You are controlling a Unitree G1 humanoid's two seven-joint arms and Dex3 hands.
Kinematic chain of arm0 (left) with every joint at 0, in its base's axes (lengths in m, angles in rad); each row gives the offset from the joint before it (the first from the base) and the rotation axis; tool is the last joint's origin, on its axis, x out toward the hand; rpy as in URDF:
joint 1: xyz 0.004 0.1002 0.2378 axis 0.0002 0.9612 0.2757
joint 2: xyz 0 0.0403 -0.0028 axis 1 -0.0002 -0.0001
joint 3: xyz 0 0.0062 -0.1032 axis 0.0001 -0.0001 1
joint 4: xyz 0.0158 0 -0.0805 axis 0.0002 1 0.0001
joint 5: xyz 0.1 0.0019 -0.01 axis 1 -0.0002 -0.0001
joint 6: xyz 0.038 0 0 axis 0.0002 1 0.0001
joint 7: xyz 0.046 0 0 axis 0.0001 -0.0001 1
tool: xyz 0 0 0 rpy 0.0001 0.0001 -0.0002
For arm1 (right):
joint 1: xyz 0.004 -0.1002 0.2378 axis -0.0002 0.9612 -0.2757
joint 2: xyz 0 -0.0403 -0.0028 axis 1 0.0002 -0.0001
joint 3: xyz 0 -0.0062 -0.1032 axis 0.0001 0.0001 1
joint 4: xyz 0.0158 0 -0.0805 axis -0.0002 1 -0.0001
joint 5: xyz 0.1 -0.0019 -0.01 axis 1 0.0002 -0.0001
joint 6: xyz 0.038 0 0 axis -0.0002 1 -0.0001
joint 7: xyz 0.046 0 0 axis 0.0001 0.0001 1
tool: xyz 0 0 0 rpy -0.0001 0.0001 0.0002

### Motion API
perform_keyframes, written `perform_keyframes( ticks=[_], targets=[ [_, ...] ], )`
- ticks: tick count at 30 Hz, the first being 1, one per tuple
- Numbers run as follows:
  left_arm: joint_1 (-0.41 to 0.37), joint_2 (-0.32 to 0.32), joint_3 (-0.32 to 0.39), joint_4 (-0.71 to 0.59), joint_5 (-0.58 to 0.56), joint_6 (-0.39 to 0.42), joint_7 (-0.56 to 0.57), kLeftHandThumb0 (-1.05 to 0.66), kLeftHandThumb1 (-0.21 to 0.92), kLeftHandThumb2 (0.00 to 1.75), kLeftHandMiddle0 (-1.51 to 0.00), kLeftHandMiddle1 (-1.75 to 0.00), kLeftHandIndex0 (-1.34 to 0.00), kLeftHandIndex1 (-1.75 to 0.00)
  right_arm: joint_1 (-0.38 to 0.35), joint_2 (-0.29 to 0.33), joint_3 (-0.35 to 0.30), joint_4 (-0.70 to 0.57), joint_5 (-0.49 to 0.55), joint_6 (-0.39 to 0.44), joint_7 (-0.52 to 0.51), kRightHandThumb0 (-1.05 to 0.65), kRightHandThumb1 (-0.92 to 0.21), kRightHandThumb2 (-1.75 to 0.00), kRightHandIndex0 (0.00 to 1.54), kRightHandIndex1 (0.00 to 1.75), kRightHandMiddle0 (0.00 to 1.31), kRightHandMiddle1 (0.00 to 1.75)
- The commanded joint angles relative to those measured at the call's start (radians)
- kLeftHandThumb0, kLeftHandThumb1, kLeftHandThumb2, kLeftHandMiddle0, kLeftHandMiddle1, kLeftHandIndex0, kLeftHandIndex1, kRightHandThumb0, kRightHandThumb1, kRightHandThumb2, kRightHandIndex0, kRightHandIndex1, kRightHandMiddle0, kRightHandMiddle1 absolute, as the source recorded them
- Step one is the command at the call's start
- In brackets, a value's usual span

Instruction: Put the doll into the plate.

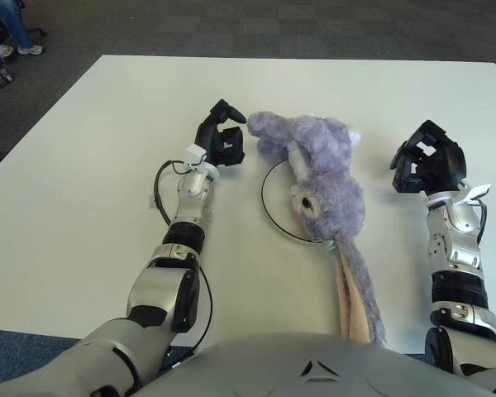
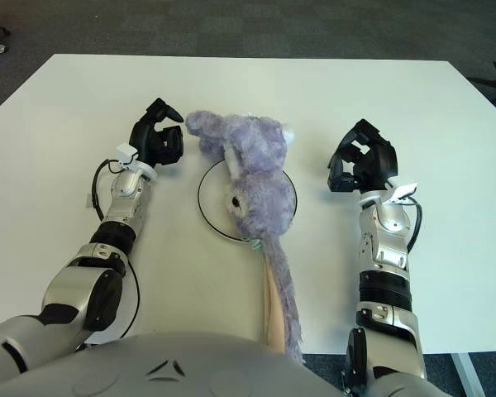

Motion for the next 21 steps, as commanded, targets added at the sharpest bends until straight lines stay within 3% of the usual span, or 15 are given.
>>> perform_keyframes(
  ticks=[1, 11, 21],
  targets=[
    [0.060, 0.001, 0.011, 0.046, -0.021, 0.010, -0.009, -0.43, 0.47, 1.12, -1.21, -1.75, -0.49, -1.75, 0.000, 0.004, -0.019, 0.002, 0.023, 0.023, -0.001, 0.00, 0.12, -1.75, 0.99, 1.57, 0.72, 1.75],
    [0.055, 0.000, 0.022, 0.048, -0.039, 0.015, -0.028, -0.43, 0.48, 1.12, -1.21, -1.75, -0.49, -1.75, 0.003, 0.006, -0.039, -0.009, 0.052, 0.071, 0.000, 0.00, 0.11, -1.75, 0.98, 1.60, 0.71, 1.75],
    [0.052, -0.004, 0.030, 0.047, -0.054, 0.026, -0.029, -0.43, 0.47, 1.12, -1.22, -1.75, -0.49, -1.75, 0.009, 0.014, -0.056, 0.001, 0.056, 0.064, -0.009, 0.00, 0.09, -1.75, 0.94, 1.67, 0.69, 1.75]
  ],
)
